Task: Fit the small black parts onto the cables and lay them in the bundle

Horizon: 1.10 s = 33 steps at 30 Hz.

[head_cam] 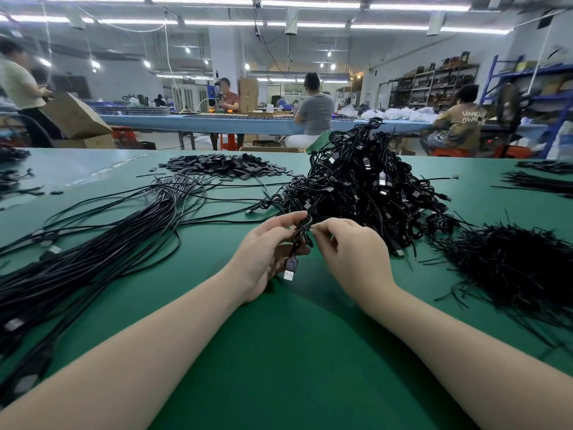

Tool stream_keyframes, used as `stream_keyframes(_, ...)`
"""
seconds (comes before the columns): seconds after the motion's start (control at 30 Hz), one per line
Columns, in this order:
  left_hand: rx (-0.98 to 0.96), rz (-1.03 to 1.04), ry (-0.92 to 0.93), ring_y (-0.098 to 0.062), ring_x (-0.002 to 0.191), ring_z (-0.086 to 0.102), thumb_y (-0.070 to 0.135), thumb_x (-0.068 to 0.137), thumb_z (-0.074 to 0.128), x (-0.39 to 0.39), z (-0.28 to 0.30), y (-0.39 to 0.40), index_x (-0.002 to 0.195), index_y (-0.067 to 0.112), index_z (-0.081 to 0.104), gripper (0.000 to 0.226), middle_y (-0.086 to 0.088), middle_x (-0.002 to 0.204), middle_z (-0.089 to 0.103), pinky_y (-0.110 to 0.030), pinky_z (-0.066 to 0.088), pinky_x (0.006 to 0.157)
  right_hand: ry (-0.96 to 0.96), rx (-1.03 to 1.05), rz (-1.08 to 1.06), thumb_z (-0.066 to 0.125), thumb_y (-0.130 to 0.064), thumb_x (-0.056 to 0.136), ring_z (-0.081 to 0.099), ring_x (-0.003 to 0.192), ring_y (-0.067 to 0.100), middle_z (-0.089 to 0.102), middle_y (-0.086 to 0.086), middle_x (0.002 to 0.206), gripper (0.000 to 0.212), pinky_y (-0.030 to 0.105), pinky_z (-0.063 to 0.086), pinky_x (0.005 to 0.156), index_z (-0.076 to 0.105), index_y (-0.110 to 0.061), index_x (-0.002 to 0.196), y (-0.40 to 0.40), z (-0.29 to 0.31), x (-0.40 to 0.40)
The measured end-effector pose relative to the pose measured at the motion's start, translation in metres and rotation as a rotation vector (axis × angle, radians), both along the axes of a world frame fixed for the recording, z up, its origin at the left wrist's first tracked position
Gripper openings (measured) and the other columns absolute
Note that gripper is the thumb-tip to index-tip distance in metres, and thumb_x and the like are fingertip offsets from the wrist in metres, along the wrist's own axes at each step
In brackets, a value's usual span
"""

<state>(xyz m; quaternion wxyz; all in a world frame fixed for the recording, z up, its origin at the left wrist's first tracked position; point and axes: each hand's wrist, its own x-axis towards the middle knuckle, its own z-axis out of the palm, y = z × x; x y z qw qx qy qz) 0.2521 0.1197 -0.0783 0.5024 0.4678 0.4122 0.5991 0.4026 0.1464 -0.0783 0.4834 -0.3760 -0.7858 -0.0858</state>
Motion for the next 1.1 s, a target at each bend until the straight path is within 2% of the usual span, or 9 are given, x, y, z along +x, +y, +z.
stream_keyframes(0.13, 0.071, 0.012, 0.094, -0.008, 0.077, 0.065, -0.015, 0.087, 0.052, 0.001, -0.006, 0.001, 0.097, 0.024, 0.073, 0.046, 0.000, 0.085, 0.070, -0.015, 0.050, 0.060, 0.045, -0.211, -0.016, 0.058, -0.030, 0.094, 0.061, 0.073, 0.019, 0.069, -0.004, 0.087, 0.016, 0.033, 0.048, 0.062, 0.071, -0.021, 0.095, 0.006, -0.003, 0.002)
stream_keyframes(0.23, 0.104, 0.027, 0.096, -0.007, 0.071, 0.066, -0.020, 0.083, 0.054, 0.003, -0.008, 0.001, 0.099, 0.020, 0.071, 0.047, -0.002, 0.080, 0.070, -0.015, 0.051, 0.063, 0.056, -0.274, 0.004, 0.058, -0.031, 0.094, 0.061, 0.077, 0.017, 0.069, -0.005, 0.091, 0.016, 0.034, 0.050, 0.067, 0.071, -0.023, 0.099, 0.008, -0.004, 0.001)
stream_keyframes(0.33, 0.079, 0.089, 0.049, -0.005, 0.063, 0.063, -0.014, 0.083, 0.061, 0.002, -0.008, 0.005, 0.095, 0.020, 0.072, 0.038, -0.002, 0.073, 0.071, -0.012, 0.049, 0.058, 0.068, -0.317, 0.055, 0.057, -0.027, 0.094, 0.062, 0.084, 0.018, 0.070, -0.002, 0.101, 0.019, 0.036, 0.051, 0.075, 0.072, -0.021, 0.105, 0.007, -0.005, 0.000)
stream_keyframes(0.43, 0.097, 0.136, 0.045, -0.011, 0.077, 0.059, 0.002, 0.076, 0.076, 0.002, -0.010, 0.007, 0.089, 0.021, 0.074, 0.023, -0.006, 0.077, 0.065, -0.013, 0.051, 0.075, 0.058, -0.322, 0.065, 0.056, -0.023, 0.095, 0.063, 0.087, 0.020, 0.070, 0.001, 0.102, 0.019, 0.038, 0.052, 0.076, 0.071, -0.019, 0.106, 0.005, -0.005, -0.001)
stream_keyframes(0.57, 0.156, 0.195, 0.083, -0.015, 0.087, 0.061, 0.007, 0.078, 0.075, 0.001, -0.013, 0.009, 0.087, 0.011, 0.069, 0.011, -0.008, 0.086, 0.067, -0.026, 0.050, 0.089, 0.001, -0.262, 0.055, 0.056, -0.019, 0.093, 0.063, 0.085, 0.023, 0.070, 0.002, 0.097, 0.017, 0.038, 0.051, 0.071, 0.072, -0.019, 0.100, 0.001, -0.004, -0.003)
stream_keyframes(0.67, 0.183, 0.212, 0.091, -0.009, 0.073, 0.064, 0.009, 0.079, 0.075, 0.001, -0.014, 0.011, 0.087, 0.009, 0.067, 0.011, -0.005, 0.081, 0.068, -0.019, 0.050, 0.077, -0.051, -0.215, 0.052, 0.055, -0.018, 0.092, 0.062, 0.081, 0.026, 0.070, 0.003, 0.092, 0.017, 0.038, 0.050, 0.066, 0.072, -0.019, 0.094, -0.001, -0.003, -0.003)
stream_keyframes(0.8, 0.203, 0.171, 0.072, -0.005, 0.072, 0.064, 0.009, 0.081, 0.073, 0.001, -0.014, 0.011, 0.093, 0.011, 0.066, 0.013, 0.004, 0.076, 0.070, -0.012, 0.048, 0.072, -0.040, -0.173, 0.031, 0.056, -0.017, 0.093, 0.064, 0.081, 0.026, 0.071, 0.003, 0.094, 0.017, 0.038, 0.051, 0.066, 0.072, -0.019, 0.096, 0.000, -0.002, -0.003)
stream_keyframes(0.93, 0.147, 0.243, 0.231, 0.004, 0.045, 0.047, 0.032, 0.087, 0.068, 0.001, -0.013, 0.009, 0.099, 0.023, 0.059, 0.018, 0.016, 0.051, 0.059, -0.008, 0.034, 0.047, -0.067, 0.104, 0.010, 0.062, -0.008, 0.086, 0.069, 0.069, 0.025, 0.073, 0.003, 0.080, 0.012, 0.035, 0.050, 0.061, 0.074, -0.011, 0.088, 0.000, 0.001, -0.002)
stream_keyframes(1.1, -0.027, 0.197, 0.094, -0.006, 0.047, 0.049, 0.035, 0.088, 0.067, -0.003, -0.005, 0.007, 0.127, 0.026, 0.040, 0.048, -0.002, 0.069, 0.072, -0.017, 0.037, 0.047, -0.121, 0.378, -0.012, 0.070, -0.008, 0.077, 0.066, 0.059, 0.019, 0.071, -0.003, 0.073, 0.009, 0.030, 0.046, 0.058, 0.074, -0.014, 0.082, 0.003, 0.003, 0.000)
